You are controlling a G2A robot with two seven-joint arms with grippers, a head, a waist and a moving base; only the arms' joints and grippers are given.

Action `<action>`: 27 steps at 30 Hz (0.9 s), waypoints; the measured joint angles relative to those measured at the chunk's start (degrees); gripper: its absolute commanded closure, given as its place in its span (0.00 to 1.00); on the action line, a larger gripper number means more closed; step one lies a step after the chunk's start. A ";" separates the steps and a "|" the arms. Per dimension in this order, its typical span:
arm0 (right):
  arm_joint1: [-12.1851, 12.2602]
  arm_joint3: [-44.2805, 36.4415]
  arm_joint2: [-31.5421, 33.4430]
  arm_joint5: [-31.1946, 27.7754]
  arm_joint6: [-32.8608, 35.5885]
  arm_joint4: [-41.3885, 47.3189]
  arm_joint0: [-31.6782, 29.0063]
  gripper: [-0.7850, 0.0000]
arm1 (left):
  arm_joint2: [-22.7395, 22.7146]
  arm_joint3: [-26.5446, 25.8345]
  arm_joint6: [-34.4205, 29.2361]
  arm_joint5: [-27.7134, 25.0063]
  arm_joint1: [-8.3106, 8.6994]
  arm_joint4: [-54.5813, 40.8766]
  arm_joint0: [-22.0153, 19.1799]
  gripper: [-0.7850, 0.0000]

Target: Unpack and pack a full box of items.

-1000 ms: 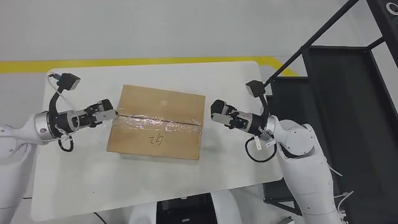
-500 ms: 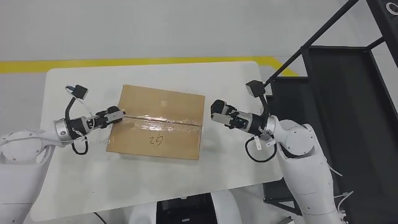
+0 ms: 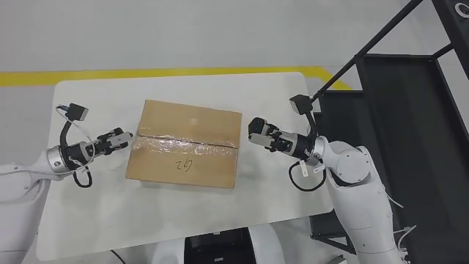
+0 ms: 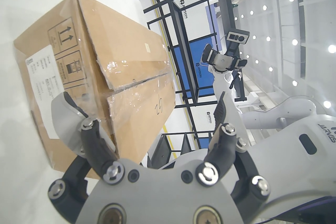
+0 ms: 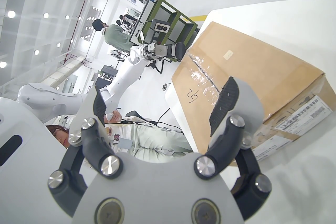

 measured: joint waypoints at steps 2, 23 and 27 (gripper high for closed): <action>0.00 0.00 0.00 0.00 0.00 0.00 0.00 0.00 | 1.26 0.88 0.04 -0.40 -0.21 -0.40 -0.98 0.00; 0.00 0.00 0.00 0.00 0.00 0.00 0.00 0.00 | -2.87 3.27 2.28 -3.40 0.26 -1.82 -1.78 0.00; 0.00 0.00 0.00 0.00 0.00 0.00 0.00 0.00 | -7.41 0.17 4.48 -4.56 0.55 -5.92 1.26 0.00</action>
